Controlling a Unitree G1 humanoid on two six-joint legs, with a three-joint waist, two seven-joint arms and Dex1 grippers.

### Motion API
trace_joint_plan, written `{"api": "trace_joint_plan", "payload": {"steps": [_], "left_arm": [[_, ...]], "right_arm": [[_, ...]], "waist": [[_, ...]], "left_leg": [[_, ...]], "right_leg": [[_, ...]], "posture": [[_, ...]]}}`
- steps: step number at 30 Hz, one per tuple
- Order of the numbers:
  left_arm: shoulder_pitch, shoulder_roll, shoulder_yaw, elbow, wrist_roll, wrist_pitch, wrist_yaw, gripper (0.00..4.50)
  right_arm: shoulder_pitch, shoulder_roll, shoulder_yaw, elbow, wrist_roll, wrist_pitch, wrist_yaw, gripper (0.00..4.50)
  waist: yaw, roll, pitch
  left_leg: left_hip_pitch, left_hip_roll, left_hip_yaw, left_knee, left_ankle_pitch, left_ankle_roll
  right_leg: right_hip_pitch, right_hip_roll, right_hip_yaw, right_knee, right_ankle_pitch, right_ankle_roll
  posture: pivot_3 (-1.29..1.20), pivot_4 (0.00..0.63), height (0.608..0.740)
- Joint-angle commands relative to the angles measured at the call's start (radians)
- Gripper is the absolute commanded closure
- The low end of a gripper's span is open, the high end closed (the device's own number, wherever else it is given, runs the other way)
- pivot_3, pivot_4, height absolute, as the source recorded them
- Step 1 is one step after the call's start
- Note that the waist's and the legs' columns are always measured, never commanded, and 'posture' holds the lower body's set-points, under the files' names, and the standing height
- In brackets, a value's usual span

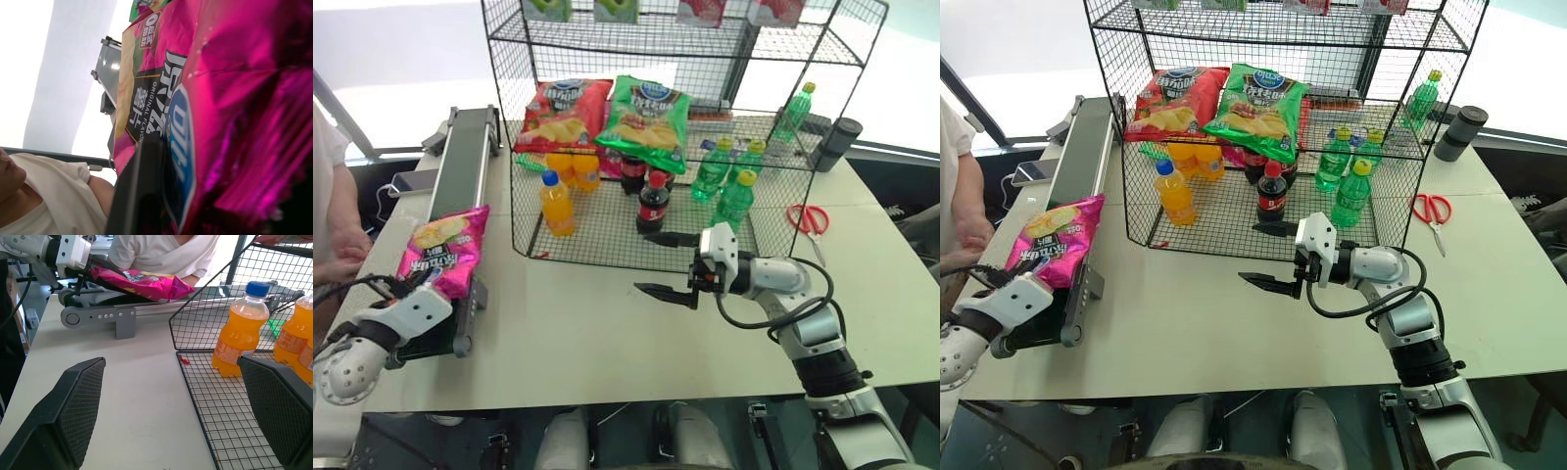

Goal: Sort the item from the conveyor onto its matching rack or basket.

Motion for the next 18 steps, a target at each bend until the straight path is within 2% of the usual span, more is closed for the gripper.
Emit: {"api": "trace_joint_plan", "payload": {"steps": [1,4,6,9,13,14,18], "left_arm": [[-0.018,-0.002,0.023,-0.014,-0.041,-0.001,0.015,4.36],[-0.047,-0.025,0.066,-0.030,-0.157,0.027,-0.011,4.36],[-0.069,-0.038,0.104,-0.051,-0.330,0.057,-0.087,4.36],[-0.075,-0.032,0.186,-0.125,-0.672,0.148,-0.270,4.36],[0.023,0.038,0.271,-0.246,-0.983,0.329,-0.519,4.36],[0.059,0.069,0.314,-0.281,-1.104,0.430,-0.566,4.36],[0.137,0.166,0.431,-0.328,-1.438,0.734,-0.664,4.36]], "right_arm": [[-0.017,-0.003,-0.008,-0.022,-0.006,-0.024,-0.003,0.00],[-0.018,-0.001,-0.008,-0.021,-0.007,-0.024,-0.004,0.00],[-0.018,-0.001,-0.009,-0.019,-0.010,-0.025,-0.005,0.00],[-0.022,-0.007,-0.018,-0.018,-0.005,-0.016,0.000,0.00],[-0.029,-0.021,-0.042,-0.021,0.024,0.010,0.010,0.00],[-0.031,-0.027,-0.050,-0.021,0.034,0.019,0.013,0.00],[-0.029,-0.046,-0.084,-0.042,0.093,0.090,0.020,0.00]], "waist": [[0.000,0.000,0.000],[0.000,0.000,0.000],[0.000,-0.001,0.000],[-0.003,0.000,0.000],[-0.014,0.000,0.000],[-0.018,0.000,0.000],[-0.018,0.001,0.001]], "left_leg": [[0.000,0.000,0.000,0.000,0.000,0.000],[0.000,0.000,0.000,0.000,0.000,0.000],[0.000,0.000,0.000,0.000,0.000,0.000],[0.000,0.000,0.000,0.000,0.000,0.000],[0.000,0.000,0.000,0.000,0.001,-0.001],[0.000,0.000,0.000,0.000,0.001,-0.001],[0.000,0.000,0.000,0.000,0.001,-0.002]], "right_leg": [[0.000,0.000,0.000,0.000,0.000,0.000],[0.000,0.000,0.000,0.000,0.000,0.000],[0.001,0.000,0.000,0.000,0.000,0.000],[0.001,0.000,0.000,0.000,0.000,0.000],[0.002,0.000,0.000,0.000,0.000,0.000],[0.002,0.000,0.000,0.000,0.000,0.000],[0.002,0.002,0.000,0.001,0.000,0.000]], "posture": [[0.00,0.150,0.740],[0.00,0.150,0.740],[0.00,0.150,0.740],[0.00,0.150,0.740],[0.00,0.150,0.740],[0.00,0.150,0.740],[0.00,0.150,0.740]]}}
